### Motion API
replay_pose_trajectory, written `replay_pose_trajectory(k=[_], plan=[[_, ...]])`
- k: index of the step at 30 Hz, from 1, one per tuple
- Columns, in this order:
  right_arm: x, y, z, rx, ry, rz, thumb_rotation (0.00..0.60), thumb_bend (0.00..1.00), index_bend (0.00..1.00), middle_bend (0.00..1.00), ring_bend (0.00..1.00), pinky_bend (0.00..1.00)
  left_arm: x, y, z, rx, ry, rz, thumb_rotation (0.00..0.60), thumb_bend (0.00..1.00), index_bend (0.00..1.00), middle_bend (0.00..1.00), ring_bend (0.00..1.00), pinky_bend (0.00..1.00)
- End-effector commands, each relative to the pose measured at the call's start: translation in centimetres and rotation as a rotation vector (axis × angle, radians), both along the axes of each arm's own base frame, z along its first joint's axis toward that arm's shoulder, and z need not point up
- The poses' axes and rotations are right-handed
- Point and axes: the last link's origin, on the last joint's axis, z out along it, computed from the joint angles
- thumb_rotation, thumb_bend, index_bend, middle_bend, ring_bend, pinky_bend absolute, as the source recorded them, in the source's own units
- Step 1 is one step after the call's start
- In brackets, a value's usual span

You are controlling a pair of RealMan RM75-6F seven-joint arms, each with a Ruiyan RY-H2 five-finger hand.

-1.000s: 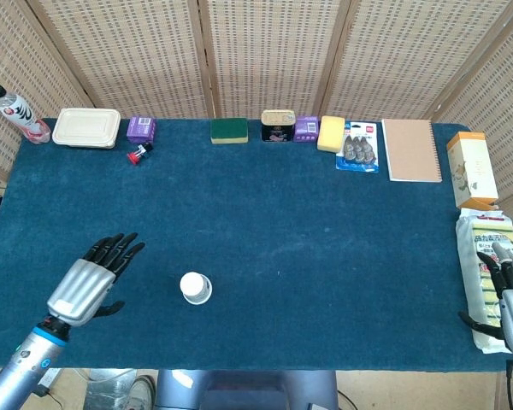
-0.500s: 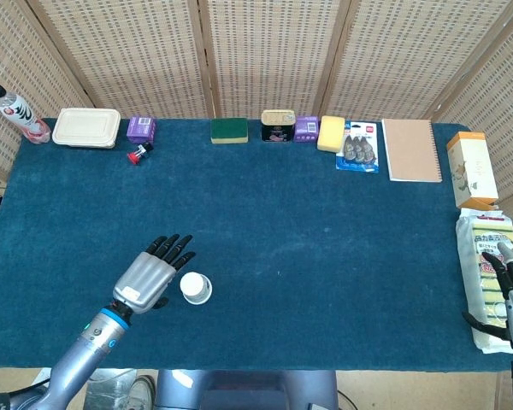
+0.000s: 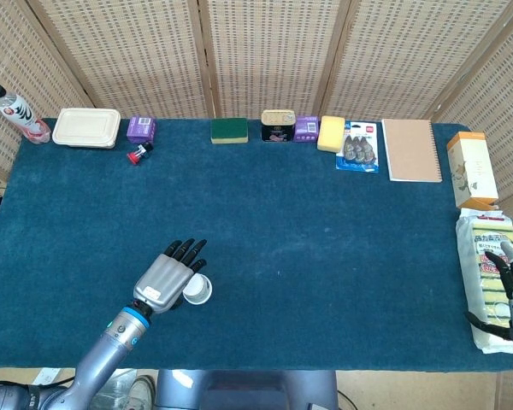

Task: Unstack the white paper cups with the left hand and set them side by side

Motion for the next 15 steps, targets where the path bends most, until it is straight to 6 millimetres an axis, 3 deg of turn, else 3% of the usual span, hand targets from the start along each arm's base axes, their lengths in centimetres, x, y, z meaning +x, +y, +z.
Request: replay_pose_trajectory(k=[1, 15], plan=[[-0.01, -0.01, 0.02, 0.0, -0.001, -0.001, 0.6, 0.08, 0.11, 0.0, 0.0, 0.0, 0.03, 0.08, -0.22, 0.001, 0.007, 0.004, 0.6, 0.18, 0.27, 0.0, 0.0, 0.1], [-0.05, -0.01, 0.06, 0.001, -0.005, -0.002, 0.6, 0.08, 0.11, 0.0, 0.0, 0.0, 0.23, 0.28, -0.76, -0.005, 0.009, 0.011, 0.6, 0.18, 0.37, 0.0, 0.0, 0.1]])
